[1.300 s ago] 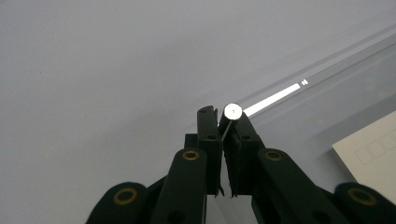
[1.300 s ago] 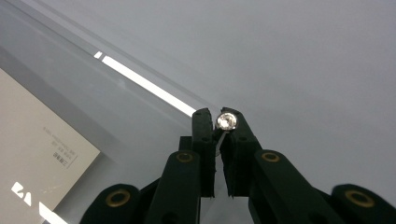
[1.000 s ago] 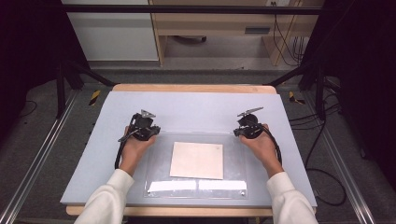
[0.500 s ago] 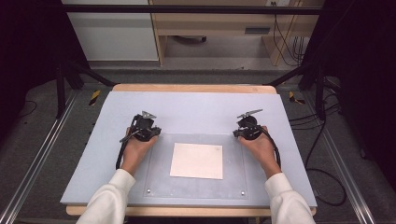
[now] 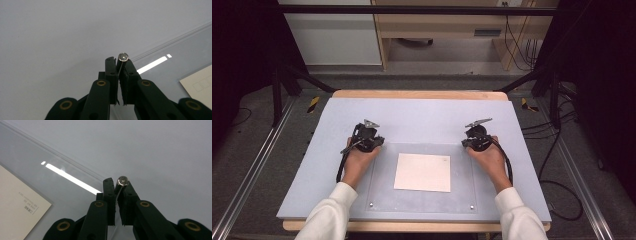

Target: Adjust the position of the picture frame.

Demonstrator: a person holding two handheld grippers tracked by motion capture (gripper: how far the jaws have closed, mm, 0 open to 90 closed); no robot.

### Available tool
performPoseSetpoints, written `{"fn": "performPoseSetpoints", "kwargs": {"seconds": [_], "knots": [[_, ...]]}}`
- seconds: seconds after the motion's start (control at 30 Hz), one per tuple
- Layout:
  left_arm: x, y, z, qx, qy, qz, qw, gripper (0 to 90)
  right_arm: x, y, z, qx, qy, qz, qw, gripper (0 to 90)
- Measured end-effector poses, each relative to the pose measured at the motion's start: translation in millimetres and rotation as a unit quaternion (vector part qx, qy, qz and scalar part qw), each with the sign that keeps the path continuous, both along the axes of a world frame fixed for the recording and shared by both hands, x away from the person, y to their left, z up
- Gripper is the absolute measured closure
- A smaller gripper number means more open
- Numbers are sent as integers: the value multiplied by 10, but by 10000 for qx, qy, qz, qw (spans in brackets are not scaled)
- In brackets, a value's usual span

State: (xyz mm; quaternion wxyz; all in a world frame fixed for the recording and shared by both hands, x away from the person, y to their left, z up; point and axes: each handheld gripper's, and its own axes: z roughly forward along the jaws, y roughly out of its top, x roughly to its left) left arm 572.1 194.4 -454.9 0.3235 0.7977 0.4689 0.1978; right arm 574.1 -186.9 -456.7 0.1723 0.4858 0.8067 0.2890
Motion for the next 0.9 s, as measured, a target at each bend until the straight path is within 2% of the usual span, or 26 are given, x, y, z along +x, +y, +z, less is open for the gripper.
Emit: {"fn": "performPoseSetpoints", "kwargs": {"seconds": [0.07,0.1,0.23,0.27,0.4,0.47,0.53,0.6,0.67,0.7,0.77,0.8,0.87,0.9], "knots": [[-33,-3,2,46,-126,97,9999,816,-36,5,10,-53,-122,-68,9999,767],[-54,1,9,86,-219,147,9996,772,-60,2,26,-6,-206,-108,9997,735],[-154,49,41,-98,-675,343,9971,537,-180,-30,106,102,-668,-147,9976,658],[-171,58,44,-132,-727,342,9967,473,-224,-41,120,132,-864,-173,9960,630],[-234,81,40,-179,-949,296,9949,340,-330,-56,123,152,-1223,-169,9922,548],[-267,83,43,-192,-1071,341,9935,242,-389,-61,127,124,-1499,-148,9885,481],[-297,86,50,-273,-1140,350,9925,158,-445,-59,138,235,-1708,-168,9849,421],[-331,81,53,-244,-1220,288,9918,102,-471,-42,137,98,-1804,-95,9835,352],[-363,81,62,-331,-1306,222,9906,87,-499,-19,131,80,-1898,-117,9817,307],[-377,85,69,-346,-1315,177,9906,79,-498,-9,126,87,-1871,-103,9822,273],[-390,82,67,-342,-1355,178,9900,79,-503,9,111,92,-1862,-121,9824,268],[-393,81,61,-349,-1351,177,9901,107,-497,9,105,118,-1864,-54,9824,280],[-397,86,47,-326,-1372,226,9897,168,-490,15,99,138,-1906,-109,9815,445],[-397,87,38,-296,-1402,293,9892,235,-484,17,96,174,-1933,-130,9809,508]]}}
